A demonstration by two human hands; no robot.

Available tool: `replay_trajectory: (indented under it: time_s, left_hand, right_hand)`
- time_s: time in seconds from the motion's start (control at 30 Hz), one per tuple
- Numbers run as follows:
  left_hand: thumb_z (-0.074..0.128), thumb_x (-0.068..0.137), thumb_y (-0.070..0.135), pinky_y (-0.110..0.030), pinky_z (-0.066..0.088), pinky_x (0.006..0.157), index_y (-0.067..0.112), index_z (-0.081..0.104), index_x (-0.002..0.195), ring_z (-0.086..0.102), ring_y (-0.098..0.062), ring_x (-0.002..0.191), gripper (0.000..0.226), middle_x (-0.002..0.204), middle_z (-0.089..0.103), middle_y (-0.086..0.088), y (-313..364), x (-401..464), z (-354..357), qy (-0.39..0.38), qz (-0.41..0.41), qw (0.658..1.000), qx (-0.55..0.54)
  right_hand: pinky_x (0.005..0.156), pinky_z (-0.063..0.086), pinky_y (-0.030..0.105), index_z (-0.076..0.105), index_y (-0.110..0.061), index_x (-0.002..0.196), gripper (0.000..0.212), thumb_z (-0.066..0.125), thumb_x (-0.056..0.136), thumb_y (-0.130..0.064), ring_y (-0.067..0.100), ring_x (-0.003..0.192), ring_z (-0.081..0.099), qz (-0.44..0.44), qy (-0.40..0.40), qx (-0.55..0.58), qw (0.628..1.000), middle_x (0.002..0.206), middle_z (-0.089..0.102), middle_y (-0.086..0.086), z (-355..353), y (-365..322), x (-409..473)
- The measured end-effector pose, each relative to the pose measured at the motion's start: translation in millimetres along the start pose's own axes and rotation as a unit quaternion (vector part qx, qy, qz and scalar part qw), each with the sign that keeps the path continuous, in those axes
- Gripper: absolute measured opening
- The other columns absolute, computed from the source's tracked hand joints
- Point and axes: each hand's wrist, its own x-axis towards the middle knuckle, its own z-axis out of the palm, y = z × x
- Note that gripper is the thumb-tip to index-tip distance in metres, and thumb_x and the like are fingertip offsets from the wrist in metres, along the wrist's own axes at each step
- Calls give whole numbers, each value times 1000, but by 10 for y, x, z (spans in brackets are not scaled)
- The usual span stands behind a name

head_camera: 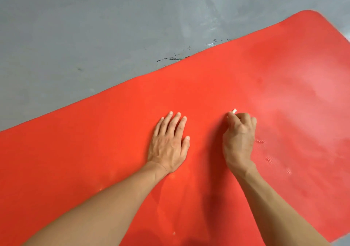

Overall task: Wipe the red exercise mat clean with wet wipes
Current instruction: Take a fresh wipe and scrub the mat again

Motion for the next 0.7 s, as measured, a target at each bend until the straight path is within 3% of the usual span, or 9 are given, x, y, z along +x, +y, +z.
replay_trajectory:
  time_s: [0.1, 0.17, 0.27, 0.4, 0.47, 0.6, 0.63, 0.7]
  left_hand:
    - [40, 102, 41, -47, 28, 125, 16, 48, 155, 32, -27, 154, 59, 161, 44, -6, -46, 0, 12, 10, 6, 1000, -14]
    - [41, 100, 40, -47, 39, 115, 18, 56, 148, 44, -26, 146, 54, 154, 52, -3, -95, 71, -40, 22, 1, 999, -33]
    - [44, 98, 36, -48, 47, 100, 18, 61, 141, 56, -28, 126, 50, 142, 60, -3, -248, 348, -130, 44, 14, 998, -30]
    - [35, 101, 41, -50, 25, 126, 11, 46, 155, 37, -31, 150, 63, 159, 46, -10, -389, 637, -48, 34, -46, 998, 3]
    - [29, 101, 45, -51, 19, 128, 10, 41, 158, 29, -31, 156, 68, 164, 40, -10, -345, 651, 30, 16, -92, 996, 3]
    - [26, 101, 41, -49, 18, 129, 13, 38, 160, 24, -28, 158, 67, 167, 36, -7, -307, 639, 53, 9, -99, 995, 7]
    - [26, 101, 40, -48, 18, 129, 14, 39, 160, 24, -27, 157, 66, 167, 37, -6, -307, 635, 36, 9, -100, 995, 8]
    - [28, 101, 40, -48, 18, 129, 15, 39, 160, 24, -26, 158, 66, 166, 37, -5, -293, 637, 31, 8, -106, 994, 16]
  right_hand:
    - [78, 47, 35, 69, -7, 104, 27, 43, 95, -7, 25, 86, 47, -247, -126, 54, 959, 93, 55, 6, 36, -377, -462]
    - [77, 47, 36, 68, -7, 106, 24, 46, 96, -8, 24, 84, 47, -335, -156, 44, 928, 91, 52, 4, 27, -295, -292]
    - [76, 45, 41, 69, -8, 112, 20, 55, 99, -5, 29, 89, 48, -248, -90, -2, 965, 92, 51, 7, 53, 54, 289]
    - [78, 45, 48, 68, -3, 105, 19, 51, 103, -10, 35, 95, 48, -47, -13, 3, 999, 94, 52, 14, 139, 21, 548]
    - [78, 44, 46, 66, -1, 106, 18, 50, 103, -9, 33, 93, 48, -85, -30, 15, 996, 94, 50, 12, 236, -290, 300]
    - [78, 45, 38, 65, 0, 123, 27, 52, 101, -10, 30, 89, 48, -363, -137, 20, 921, 94, 52, 10, 299, -434, 119]
    - [77, 44, 38, 67, -4, 123, 29, 49, 102, -14, 29, 89, 48, -376, -135, 17, 917, 93, 51, 9, 294, -337, 296]
    - [74, 44, 42, 71, -9, 118, 28, 49, 102, -16, 30, 91, 46, -286, -93, 5, 954, 91, 48, 7, 288, -125, 693]
